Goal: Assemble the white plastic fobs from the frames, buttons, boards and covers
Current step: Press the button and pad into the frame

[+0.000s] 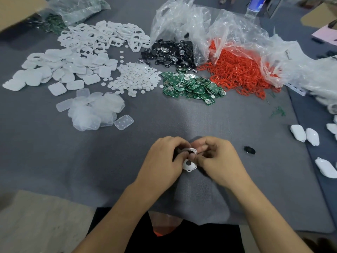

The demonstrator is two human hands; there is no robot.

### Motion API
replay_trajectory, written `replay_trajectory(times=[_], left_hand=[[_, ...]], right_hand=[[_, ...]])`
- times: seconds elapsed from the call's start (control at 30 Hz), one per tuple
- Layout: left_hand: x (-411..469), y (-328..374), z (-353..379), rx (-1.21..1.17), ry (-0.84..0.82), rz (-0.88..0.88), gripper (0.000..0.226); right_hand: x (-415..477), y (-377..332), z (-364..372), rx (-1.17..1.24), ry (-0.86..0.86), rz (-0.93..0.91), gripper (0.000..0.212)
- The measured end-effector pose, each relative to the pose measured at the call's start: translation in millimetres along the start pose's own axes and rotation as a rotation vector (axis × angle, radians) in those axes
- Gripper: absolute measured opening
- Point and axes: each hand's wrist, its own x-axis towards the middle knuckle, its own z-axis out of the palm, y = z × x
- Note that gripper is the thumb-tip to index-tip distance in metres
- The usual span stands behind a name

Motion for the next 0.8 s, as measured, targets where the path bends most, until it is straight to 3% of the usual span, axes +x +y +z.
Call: replay_trajectory(times=[0.23, 0.43, 0.57, 0.8], left_hand=[[-14, 7, 14, -0.128, 0.172, 0.063, 0.024], [-15, 7, 22, -0.127, 0.211, 0.047, 0.021], [-16, 1, 21, -0.364, 0.160, -0.079, 0.027], [-12, -4, 14, -0.390, 0.085, -0.091, 0.025]], right_hand=[[-18, 13, 15, 0.182, 0.179, -0.035, 0.028], [-21, 11, 26, 0.063, 0.308, -0.070, 0.037], [-20, 14, 22, 0.198, 0.221, -0.061, 0.030], [-22, 13, 18, 0.289, 0.152, -0.059, 0.028]])
